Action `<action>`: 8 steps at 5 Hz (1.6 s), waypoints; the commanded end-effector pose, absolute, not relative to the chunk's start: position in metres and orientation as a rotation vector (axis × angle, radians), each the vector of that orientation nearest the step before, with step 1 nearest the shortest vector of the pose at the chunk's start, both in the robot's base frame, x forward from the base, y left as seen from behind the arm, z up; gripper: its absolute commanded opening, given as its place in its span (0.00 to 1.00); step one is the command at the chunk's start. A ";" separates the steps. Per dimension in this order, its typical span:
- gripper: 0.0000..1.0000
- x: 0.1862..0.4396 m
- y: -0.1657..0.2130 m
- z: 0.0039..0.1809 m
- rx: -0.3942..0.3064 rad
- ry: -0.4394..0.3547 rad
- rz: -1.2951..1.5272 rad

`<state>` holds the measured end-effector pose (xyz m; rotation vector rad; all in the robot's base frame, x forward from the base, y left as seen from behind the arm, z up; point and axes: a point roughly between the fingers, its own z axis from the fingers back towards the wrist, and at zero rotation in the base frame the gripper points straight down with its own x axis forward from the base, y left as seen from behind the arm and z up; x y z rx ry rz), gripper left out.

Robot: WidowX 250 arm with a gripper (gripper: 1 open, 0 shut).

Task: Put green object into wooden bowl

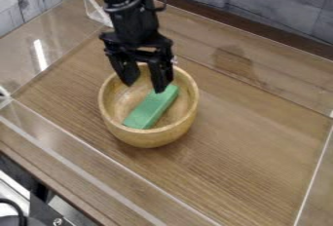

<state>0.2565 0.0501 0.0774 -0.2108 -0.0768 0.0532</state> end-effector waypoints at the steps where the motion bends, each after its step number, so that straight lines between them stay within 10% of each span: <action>1: 1.00 0.264 0.053 0.090 -0.199 -0.122 0.018; 5: 1.00 0.245 0.081 0.084 -0.214 -0.122 0.005; 8: 1.00 0.233 0.072 0.116 -0.204 -0.158 0.198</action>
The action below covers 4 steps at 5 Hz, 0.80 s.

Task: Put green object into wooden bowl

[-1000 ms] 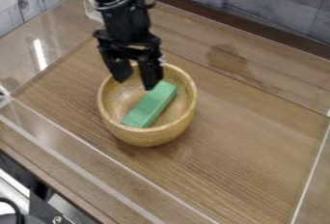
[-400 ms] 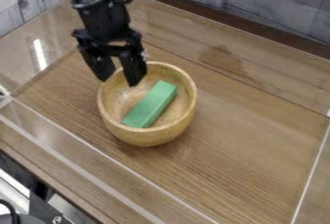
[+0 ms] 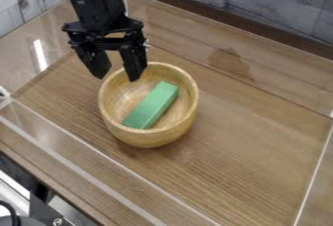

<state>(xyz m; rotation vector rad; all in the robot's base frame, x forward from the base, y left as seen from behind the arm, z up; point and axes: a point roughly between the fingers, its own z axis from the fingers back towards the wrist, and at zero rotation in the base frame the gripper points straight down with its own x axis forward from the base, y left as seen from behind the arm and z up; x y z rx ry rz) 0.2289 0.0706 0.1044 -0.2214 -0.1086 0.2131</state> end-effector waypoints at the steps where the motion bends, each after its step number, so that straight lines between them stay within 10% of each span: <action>1: 1.00 0.234 0.075 0.127 -0.203 -0.163 0.182; 4: 1.00 0.246 0.086 0.130 -0.192 -0.185 0.236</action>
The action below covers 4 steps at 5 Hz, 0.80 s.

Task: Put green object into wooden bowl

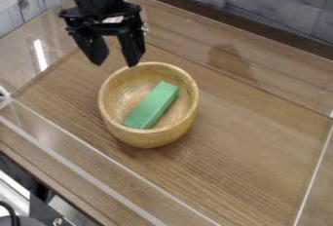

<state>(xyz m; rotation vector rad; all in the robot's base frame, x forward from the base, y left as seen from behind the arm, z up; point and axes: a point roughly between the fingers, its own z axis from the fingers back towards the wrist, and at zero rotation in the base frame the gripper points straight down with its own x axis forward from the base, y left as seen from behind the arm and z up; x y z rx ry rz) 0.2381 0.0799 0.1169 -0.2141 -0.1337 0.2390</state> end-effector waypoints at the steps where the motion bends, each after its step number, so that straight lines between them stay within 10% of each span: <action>1: 1.00 0.241 0.087 0.131 -0.189 -0.182 0.224; 4: 1.00 0.250 0.075 0.121 -0.178 -0.170 0.223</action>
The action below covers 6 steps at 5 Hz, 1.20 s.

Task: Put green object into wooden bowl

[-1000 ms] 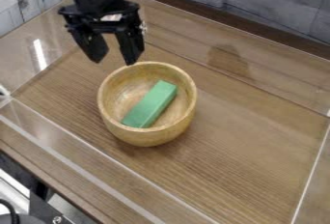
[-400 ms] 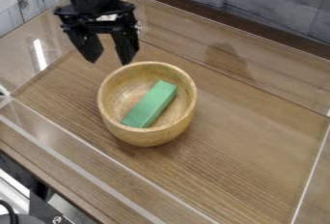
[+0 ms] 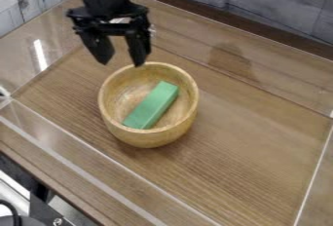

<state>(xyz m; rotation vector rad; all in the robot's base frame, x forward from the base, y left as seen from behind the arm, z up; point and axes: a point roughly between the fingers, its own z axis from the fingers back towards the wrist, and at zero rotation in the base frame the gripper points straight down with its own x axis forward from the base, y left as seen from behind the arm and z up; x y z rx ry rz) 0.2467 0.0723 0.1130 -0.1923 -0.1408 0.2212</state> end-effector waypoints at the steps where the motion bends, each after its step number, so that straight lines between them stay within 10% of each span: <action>1: 1.00 0.255 0.074 0.117 -0.191 -0.161 0.231; 6: 1.00 0.246 0.064 0.118 -0.213 -0.163 0.220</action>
